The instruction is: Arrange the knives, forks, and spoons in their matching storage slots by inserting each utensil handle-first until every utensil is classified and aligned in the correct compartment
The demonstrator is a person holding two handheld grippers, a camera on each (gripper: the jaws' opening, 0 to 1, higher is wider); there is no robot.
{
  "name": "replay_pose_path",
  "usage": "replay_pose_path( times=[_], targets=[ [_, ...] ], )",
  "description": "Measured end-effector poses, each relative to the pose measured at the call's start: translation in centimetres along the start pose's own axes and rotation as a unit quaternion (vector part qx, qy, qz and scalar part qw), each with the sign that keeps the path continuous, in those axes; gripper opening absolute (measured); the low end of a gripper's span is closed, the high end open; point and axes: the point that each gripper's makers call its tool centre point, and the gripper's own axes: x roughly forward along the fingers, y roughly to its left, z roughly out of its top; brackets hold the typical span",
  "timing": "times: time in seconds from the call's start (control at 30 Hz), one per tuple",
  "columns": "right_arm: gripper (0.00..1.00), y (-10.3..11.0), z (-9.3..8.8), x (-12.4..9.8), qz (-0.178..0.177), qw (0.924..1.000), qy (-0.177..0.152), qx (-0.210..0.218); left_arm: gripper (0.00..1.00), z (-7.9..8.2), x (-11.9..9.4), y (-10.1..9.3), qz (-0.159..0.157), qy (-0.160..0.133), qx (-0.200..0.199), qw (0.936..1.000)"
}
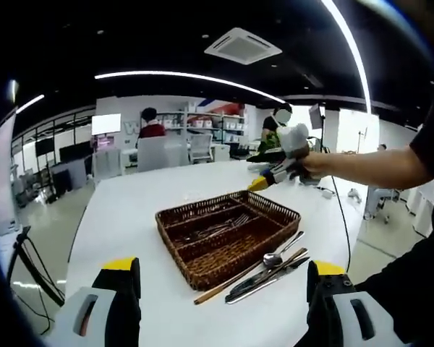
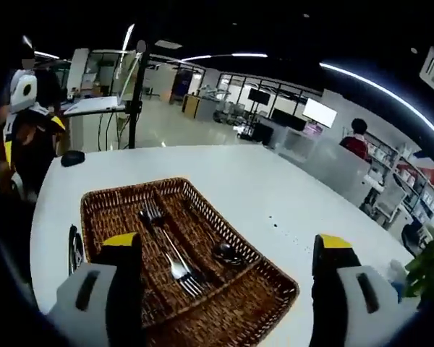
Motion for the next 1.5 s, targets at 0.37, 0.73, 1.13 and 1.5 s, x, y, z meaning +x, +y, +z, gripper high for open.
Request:
replay_pose_path(
  times=[0.37,0.73,1.13,1.5],
  targets=[
    [0.99,1.9,0.6,-7.3,-0.033,0.9973,-0.019,0.062,1.00,0.5,0.1,-0.3,-0.006,-0.012,0.006,0.9999],
    [0.99,6.5,-0.1,-12.8,-0.036,0.9964,-0.037,0.067,1.00,0.8,0.1,-1.2,-0.017,-0.024,0.001,0.9996],
    [0.99,8.1,-1.3,-17.0,-0.061,0.9928,-0.043,0.094,1.00,0.1,-0.8,-2.0,-0.018,-0.019,0.015,0.9995],
    [0.99,8.4,-3.4,-18.5,-0.070,0.9936,-0.029,0.084,1.00,-0.4,-0.9,-2.4,-0.011,-0.010,0.023,0.9996]
  ],
)
